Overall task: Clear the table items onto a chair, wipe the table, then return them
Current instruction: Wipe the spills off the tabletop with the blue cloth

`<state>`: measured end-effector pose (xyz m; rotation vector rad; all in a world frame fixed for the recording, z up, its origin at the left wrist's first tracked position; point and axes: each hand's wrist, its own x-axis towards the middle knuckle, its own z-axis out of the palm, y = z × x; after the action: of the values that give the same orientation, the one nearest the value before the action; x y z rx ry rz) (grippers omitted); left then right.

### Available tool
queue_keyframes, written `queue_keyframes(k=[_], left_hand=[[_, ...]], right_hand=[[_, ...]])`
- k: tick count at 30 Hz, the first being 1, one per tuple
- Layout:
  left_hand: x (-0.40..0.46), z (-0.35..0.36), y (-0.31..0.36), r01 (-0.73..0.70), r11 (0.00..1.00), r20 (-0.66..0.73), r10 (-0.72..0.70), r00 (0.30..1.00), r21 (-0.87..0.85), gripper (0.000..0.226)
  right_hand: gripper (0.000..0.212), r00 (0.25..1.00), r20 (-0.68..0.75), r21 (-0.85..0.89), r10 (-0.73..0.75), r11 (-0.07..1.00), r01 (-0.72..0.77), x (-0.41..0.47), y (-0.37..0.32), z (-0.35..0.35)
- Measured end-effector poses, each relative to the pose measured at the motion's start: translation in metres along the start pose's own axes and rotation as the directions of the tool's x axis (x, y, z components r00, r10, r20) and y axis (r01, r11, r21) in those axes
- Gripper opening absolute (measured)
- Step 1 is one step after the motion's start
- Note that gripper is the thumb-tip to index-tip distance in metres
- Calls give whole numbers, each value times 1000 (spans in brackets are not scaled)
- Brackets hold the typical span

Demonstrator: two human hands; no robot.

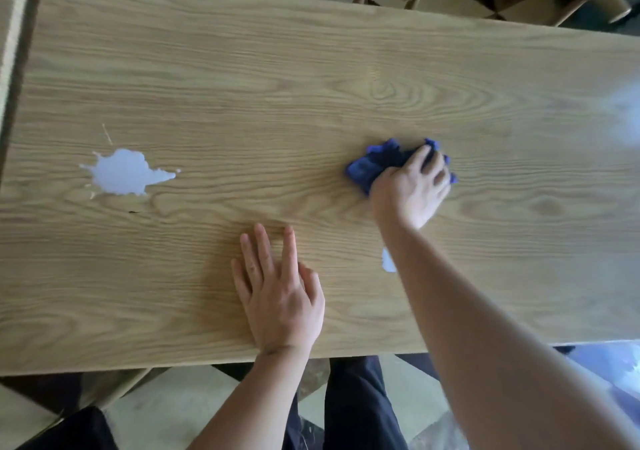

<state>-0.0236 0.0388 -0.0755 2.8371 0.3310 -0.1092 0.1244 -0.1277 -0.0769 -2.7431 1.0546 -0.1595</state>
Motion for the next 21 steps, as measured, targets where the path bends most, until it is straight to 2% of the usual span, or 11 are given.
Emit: queue_keyframes(k=[4, 6, 8, 10, 12, 13, 14, 15, 16, 19, 21], left_hand=[[0, 1, -1, 1, 1000, -6, -1, 1000, -9, 59], [0, 1, -4, 6, 1000, -1, -6, 1000, -15, 54], [0, 2, -4, 3, 1000, -15, -3, 1000, -15, 52], [-1, 4, -2, -6, 1000, -44, 6, 999, 2, 58], [0, 6, -1, -7, 1000, -73, 7, 997, 9, 60], [-1, 6, -1, -6, 1000, -79, 7, 997, 12, 61], [-1, 6, -1, -3, 1000, -81, 3, 997, 12, 61], [-1, 7, -1, 4, 1000, -83, -3, 997, 11, 61], [-1, 7, 0, 12, 1000, -85, -11, 996, 11, 62], [-2, 7, 3, 14, 999, -94, -11, 996, 36, 63], [-2, 7, 4, 10, 999, -86, -6, 996, 47, 64]], right_hand=[[65, 969, 71, 62, -236, 971, 232, -65, -25, 2], [64, 886, 111, 86, -451, 892, 444, -85, -17, -3], [61, 716, 120, 147, -687, 726, 672, -76, 7, -8], [56, 465, 119, 191, -877, 479, 856, -46, 35, -12], [54, 224, 144, 211, -964, 251, 945, -7, 55, -15], [54, 151, 170, 214, -974, 186, 959, 11, 63, -17], [54, 132, 193, 201, -972, 171, 965, 28, 71, -18], [54, 175, 205, 175, -963, 211, 962, 44, 80, -20], [55, 266, 209, 148, -941, 300, 942, 59, 90, -23], [59, 645, 175, 99, -743, 666, 740, 88, 130, -33], [61, 817, 135, 71, -561, 828, 557, 86, 149, -36]])
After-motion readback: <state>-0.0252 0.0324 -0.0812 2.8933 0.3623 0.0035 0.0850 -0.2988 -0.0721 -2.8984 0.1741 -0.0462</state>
